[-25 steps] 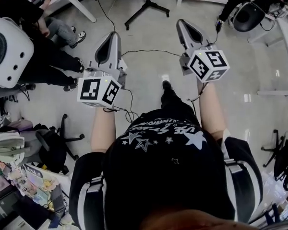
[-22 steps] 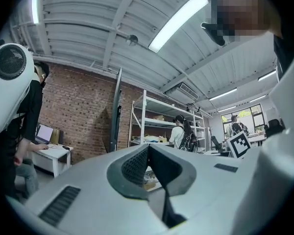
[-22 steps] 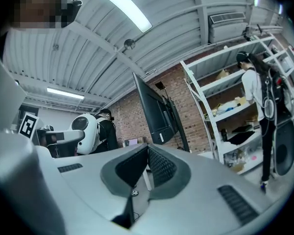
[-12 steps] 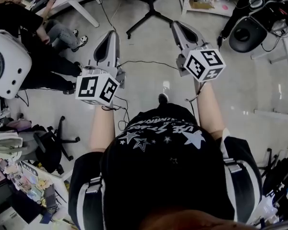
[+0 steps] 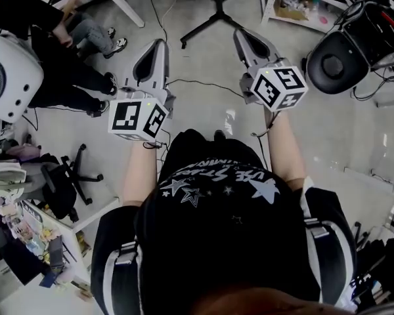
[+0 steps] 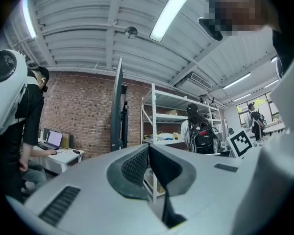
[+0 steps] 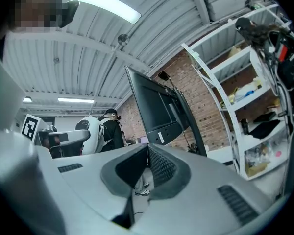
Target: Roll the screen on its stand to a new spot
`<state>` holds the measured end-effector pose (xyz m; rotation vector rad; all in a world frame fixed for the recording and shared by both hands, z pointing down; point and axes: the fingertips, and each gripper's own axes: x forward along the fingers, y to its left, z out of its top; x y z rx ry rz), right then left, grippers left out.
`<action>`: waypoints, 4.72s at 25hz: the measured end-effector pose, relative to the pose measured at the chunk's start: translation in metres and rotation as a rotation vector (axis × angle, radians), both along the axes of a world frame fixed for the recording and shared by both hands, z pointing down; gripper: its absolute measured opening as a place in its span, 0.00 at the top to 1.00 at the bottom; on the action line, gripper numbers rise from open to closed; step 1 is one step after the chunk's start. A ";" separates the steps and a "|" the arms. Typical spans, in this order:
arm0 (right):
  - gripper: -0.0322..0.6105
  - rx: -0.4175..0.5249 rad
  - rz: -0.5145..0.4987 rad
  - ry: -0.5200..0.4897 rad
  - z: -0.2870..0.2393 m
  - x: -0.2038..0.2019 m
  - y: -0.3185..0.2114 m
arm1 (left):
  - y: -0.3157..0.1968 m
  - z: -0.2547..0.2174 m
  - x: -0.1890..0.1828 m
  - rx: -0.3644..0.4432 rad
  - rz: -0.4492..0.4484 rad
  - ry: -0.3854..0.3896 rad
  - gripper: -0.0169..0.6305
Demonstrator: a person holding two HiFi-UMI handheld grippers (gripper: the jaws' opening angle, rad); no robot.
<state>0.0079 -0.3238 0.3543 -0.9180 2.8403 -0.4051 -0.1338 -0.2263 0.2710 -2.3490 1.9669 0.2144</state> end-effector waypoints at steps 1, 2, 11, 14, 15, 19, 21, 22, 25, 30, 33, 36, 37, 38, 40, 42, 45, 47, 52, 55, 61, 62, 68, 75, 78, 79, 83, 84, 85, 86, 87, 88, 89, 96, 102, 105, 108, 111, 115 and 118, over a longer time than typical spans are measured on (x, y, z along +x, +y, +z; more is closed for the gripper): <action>0.94 -0.004 -0.005 -0.004 0.001 -0.001 -0.002 | 0.000 -0.002 0.000 0.005 -0.007 -0.009 0.96; 0.94 -0.007 -0.009 -0.007 0.001 -0.003 -0.003 | -0.001 -0.004 0.000 0.011 -0.008 -0.015 0.96; 0.94 0.014 -0.055 0.013 -0.006 -0.032 -0.008 | -0.030 -0.013 -0.006 0.022 0.017 -0.007 0.96; 0.94 0.020 -0.055 0.015 -0.006 -0.039 -0.012 | -0.044 -0.016 -0.010 0.026 0.028 -0.003 0.96; 0.94 0.019 -0.050 0.017 -0.006 -0.041 -0.016 | -0.050 -0.016 -0.014 0.026 0.030 -0.001 0.95; 0.94 0.018 -0.015 0.030 -0.006 -0.042 -0.038 | -0.075 -0.021 -0.032 0.039 0.026 0.020 0.95; 0.94 0.020 0.006 0.034 -0.008 -0.043 -0.053 | -0.091 -0.023 -0.041 0.044 0.025 0.024 0.95; 0.94 0.021 0.016 0.037 -0.009 -0.044 -0.061 | -0.098 -0.022 -0.045 0.041 0.025 0.019 0.95; 0.94 0.019 0.040 0.039 -0.011 -0.050 -0.085 | -0.121 -0.018 -0.055 0.032 0.029 -0.005 0.95; 0.94 0.054 0.047 0.061 -0.022 -0.076 -0.120 | -0.162 -0.023 -0.088 0.040 0.008 0.050 0.95; 0.94 0.054 0.058 0.063 -0.023 -0.085 -0.142 | -0.184 -0.029 -0.104 0.055 -0.014 0.055 0.95; 0.94 0.050 0.072 0.064 -0.025 -0.092 -0.159 | -0.200 -0.042 -0.119 0.082 -0.025 0.063 0.95; 0.94 0.050 0.076 0.062 -0.026 -0.094 -0.164 | -0.204 -0.046 -0.123 0.094 -0.026 0.069 0.93; 0.94 0.049 0.080 0.060 -0.027 -0.096 -0.169 | -0.208 -0.049 -0.126 0.104 -0.022 0.074 0.90; 0.94 0.047 0.086 0.059 -0.028 -0.100 -0.178 | -0.218 -0.054 -0.127 0.113 -0.004 0.078 0.83; 0.94 0.048 0.092 0.060 -0.028 -0.104 -0.187 | -0.226 -0.054 -0.126 0.110 0.017 0.065 0.73; 0.94 0.050 0.100 0.061 -0.029 -0.111 -0.196 | -0.240 -0.053 -0.124 0.102 0.046 0.038 0.58; 0.94 0.049 0.102 0.062 -0.029 -0.118 -0.200 | -0.246 -0.057 -0.125 0.113 0.069 0.043 0.53; 0.94 0.051 0.115 0.071 -0.029 -0.130 -0.209 | -0.264 -0.070 -0.129 0.132 0.093 0.033 0.50; 0.94 0.054 0.122 0.078 -0.030 -0.135 -0.218 | -0.282 -0.077 -0.131 0.120 0.104 0.023 0.50; 0.94 0.072 0.137 0.090 -0.034 -0.142 -0.232 | -0.299 -0.084 -0.130 0.127 0.117 0.002 0.50; 0.94 0.076 0.139 0.091 -0.035 -0.143 -0.235 | -0.301 -0.085 -0.130 0.124 0.116 -0.002 0.50; 0.94 0.100 0.144 0.096 -0.044 -0.148 -0.242 | -0.308 -0.083 -0.127 0.090 0.180 0.045 0.51; 0.94 0.101 0.147 0.097 -0.044 -0.151 -0.243 | -0.309 -0.082 -0.123 0.066 0.163 0.029 0.57; 0.94 0.102 0.146 0.098 -0.045 -0.153 -0.239 | -0.309 -0.082 -0.124 0.063 0.148 0.032 0.58; 0.94 0.102 0.146 0.098 -0.045 -0.153 -0.237 | -0.308 -0.081 -0.125 0.062 0.143 0.033 0.59; 0.94 0.104 0.149 0.095 -0.046 -0.152 -0.229 | -0.306 -0.080 -0.130 0.054 0.117 0.035 0.60; 0.94 0.104 0.151 0.094 -0.046 -0.151 -0.226 | -0.306 -0.080 -0.131 0.051 0.109 0.035 0.61; 0.94 0.103 0.153 0.093 -0.046 -0.150 -0.223 | -0.305 -0.080 -0.132 0.047 0.100 0.036 0.61; 0.94 0.103 0.154 0.092 -0.046 -0.148 -0.220 | -0.304 -0.079 -0.133 0.045 0.092 0.036 0.61; 0.94 0.102 0.156 0.092 -0.046 -0.147 -0.218 | -0.303 -0.079 -0.134 0.044 0.084 0.037 0.62; 0.94 0.101 0.158 0.092 -0.046 -0.145 -0.215 | -0.303 -0.079 -0.135 0.043 0.077 0.037 0.62; 0.94 0.099 0.160 0.091 -0.046 -0.143 -0.213 | -0.303 -0.079 -0.135 0.043 0.072 0.036 0.62; 0.94 0.082 0.178 0.080 -0.042 -0.126 -0.199 | -0.298 -0.078 -0.131 0.030 0.042 0.032 0.64; 0.94 0.058 0.184 0.085 -0.035 -0.111 -0.187 | -0.275 -0.081 -0.129 0.052 0.022 0.050 0.64; 0.94 0.044 0.179 0.088 -0.028 -0.106 -0.180 | -0.257 -0.082 -0.128 0.064 0.018 0.057 0.64; 0.94 0.041 0.168 0.088 -0.026 -0.105 -0.169 | -0.238 -0.084 -0.124 0.084 0.016 0.063 0.64; 0.94 0.043 0.152 0.091 -0.023 -0.104 -0.157 | -0.220 -0.084 -0.122 0.101 0.011 0.068 0.64; 0.94 0.039 0.132 0.089 -0.020 -0.099 -0.141 | -0.199 -0.082 -0.118 0.111 -0.007 0.070 0.65; 0.94 0.030 0.123 0.088 -0.016 -0.092 -0.126 | -0.184 -0.081 -0.114 0.111 -0.021 0.067 0.66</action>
